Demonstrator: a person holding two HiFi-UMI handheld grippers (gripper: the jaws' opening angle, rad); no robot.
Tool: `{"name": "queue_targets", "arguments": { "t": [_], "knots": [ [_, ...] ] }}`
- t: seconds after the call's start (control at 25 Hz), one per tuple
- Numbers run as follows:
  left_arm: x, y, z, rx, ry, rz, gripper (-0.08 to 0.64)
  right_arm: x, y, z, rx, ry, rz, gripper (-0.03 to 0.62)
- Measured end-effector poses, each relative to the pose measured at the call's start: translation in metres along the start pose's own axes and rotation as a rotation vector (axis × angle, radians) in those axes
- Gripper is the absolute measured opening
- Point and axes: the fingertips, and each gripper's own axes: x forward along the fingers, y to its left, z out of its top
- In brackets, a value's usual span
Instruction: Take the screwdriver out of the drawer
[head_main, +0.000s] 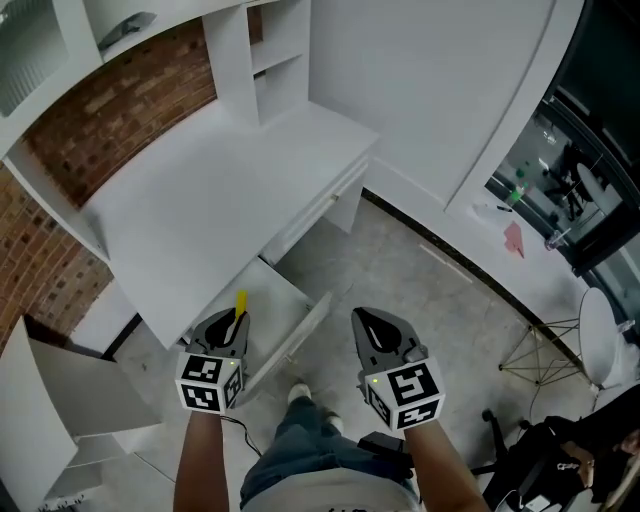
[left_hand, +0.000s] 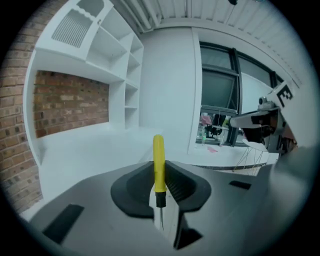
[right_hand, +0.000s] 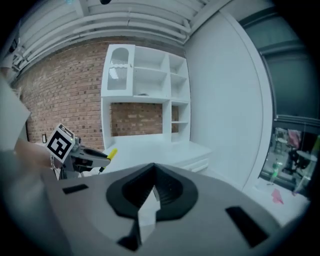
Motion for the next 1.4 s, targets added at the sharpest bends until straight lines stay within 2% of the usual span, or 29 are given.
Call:
{"name": "queue_targets", "arguments": {
  "t": [0.28, 0.52, 0.64, 0.96, 1.12, 1.4],
  "knots": [
    [-0.056, -0.008, 0.073, -0.002, -0.217, 0.048, 0.074, -0.026, 0.009, 0.054, -0.042, -0.147, -0.014, 0.009],
    [-0.094, -0.014, 0.13, 0.069, -0.394, 0.081, 0.074, -0.035, 0.026, 0.098, -0.1, -0.261, 0.011, 0.009],
    [-0.109, -0.018, 0.147, 0.088, -0.477, 0.094, 0.074, -0.038, 0.032, 0.11, -0.126, -0.295, 0.016, 0.009],
    [-0.127, -0.019, 0.164, 0.119, -0.547, 0.115, 0.074, -0.043, 0.033, 0.128, -0.149, -0.342, -0.002, 0.009],
    [-0.134, -0.025, 0.173, 0.121, -0.59, 0.093, 0.074, -0.045, 0.03, 0.131, -0.157, -0.338, -0.008, 0.009],
    [-0.138, -0.028, 0.175, 0.151, -0.597, 0.102, 0.074, -0.044, 0.032, 0.131, -0.152, -0.353, -0.007, 0.009]
  ]
}}
